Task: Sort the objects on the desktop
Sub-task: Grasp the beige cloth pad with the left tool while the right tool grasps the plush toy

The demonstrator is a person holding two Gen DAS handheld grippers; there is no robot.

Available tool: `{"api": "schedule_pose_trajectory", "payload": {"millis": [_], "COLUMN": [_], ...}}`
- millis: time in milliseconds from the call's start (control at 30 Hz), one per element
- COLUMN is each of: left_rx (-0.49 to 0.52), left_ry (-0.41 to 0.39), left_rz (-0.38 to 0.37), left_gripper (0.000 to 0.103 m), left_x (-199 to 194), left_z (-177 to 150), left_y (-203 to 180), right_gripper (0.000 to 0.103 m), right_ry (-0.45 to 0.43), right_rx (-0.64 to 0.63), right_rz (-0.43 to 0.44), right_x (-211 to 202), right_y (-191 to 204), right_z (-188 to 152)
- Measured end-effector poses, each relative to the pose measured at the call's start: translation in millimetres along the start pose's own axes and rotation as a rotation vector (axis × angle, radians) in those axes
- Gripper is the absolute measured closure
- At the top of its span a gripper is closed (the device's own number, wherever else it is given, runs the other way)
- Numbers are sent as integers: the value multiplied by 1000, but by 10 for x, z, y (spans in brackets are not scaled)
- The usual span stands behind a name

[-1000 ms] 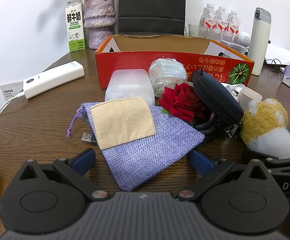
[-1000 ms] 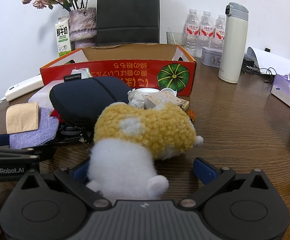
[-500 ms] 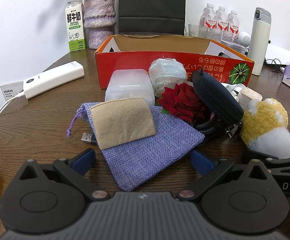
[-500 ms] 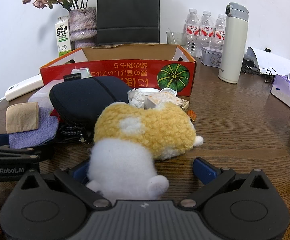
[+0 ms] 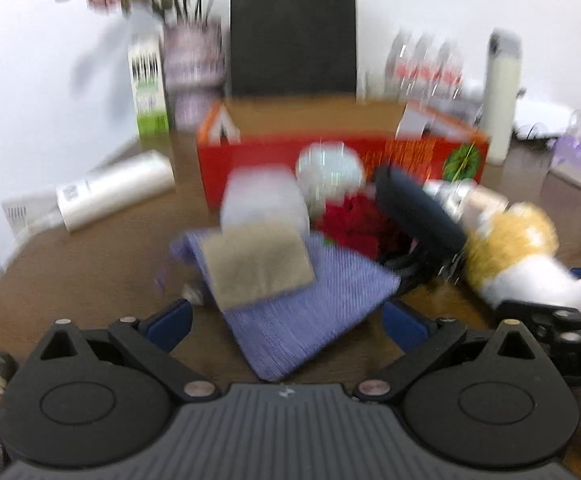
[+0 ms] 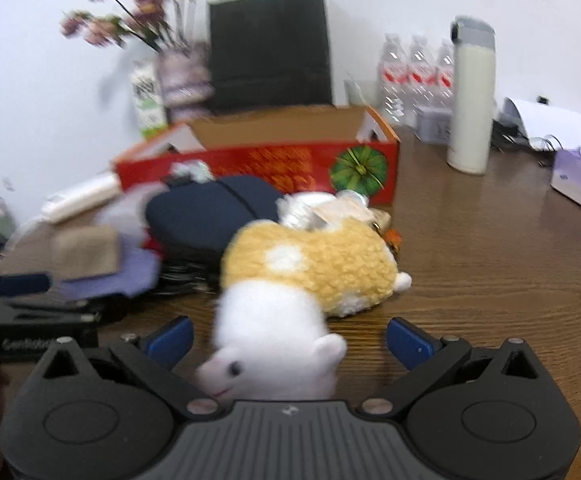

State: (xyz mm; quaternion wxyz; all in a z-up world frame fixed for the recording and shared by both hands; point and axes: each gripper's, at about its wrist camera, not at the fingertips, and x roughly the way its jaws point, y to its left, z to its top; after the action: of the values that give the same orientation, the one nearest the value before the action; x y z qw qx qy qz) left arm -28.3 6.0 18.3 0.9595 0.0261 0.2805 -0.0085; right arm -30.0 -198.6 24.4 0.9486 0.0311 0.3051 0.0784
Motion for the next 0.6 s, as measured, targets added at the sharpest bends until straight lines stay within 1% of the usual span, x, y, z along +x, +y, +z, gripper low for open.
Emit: {"api": "schedule_pose_trajectory", "payload": {"millis": [33,100,167,200,233,267,300,333,367,400,467,500,600], "left_rx": [4,-7,-34,-46,-55,-64,-80,-105,-115,-105,-84,-89,-102], "left_ry": [-34,-68,-54,-33,-3,37,87,117,116,102,90,89,59], "left_rz": [0,5,-4,-16,-32,-43,-46,-53,-57,-64,-84,-98,-141], "left_gripper": [0,0,1,5,22,50,65,78,81,82,87,87,87], "left_x": [-69,-95,5,80,173,260,334,373,356,298,152,87,-171], "left_z": [18,88,183,216,241,255,259,260,251,243,227,222,207], "left_y": [46,149,254,292,319,336,357,378,387,379,358,363,378], "right_gripper": [0,1,6,11,12,13,25,44,49,49,51,54,54], "right_ry": [-16,-42,-30,-25,-24,-17,5,35,56,59,23,5,-51], "right_rx": [-12,-53,-85,-91,-94,-95,-93,-87,-81,-72,-72,-73,-76], "right_rz": [9,12,-12,-21,-22,-24,-33,-45,-49,-38,-32,-36,-56], "right_x": [-72,-179,-172,-131,-66,17,101,192,242,243,141,72,-166], "right_y": [6,45,108,127,135,138,140,139,138,131,133,130,117], "right_z": [16,66,138,160,163,150,137,114,88,63,26,18,21]}}
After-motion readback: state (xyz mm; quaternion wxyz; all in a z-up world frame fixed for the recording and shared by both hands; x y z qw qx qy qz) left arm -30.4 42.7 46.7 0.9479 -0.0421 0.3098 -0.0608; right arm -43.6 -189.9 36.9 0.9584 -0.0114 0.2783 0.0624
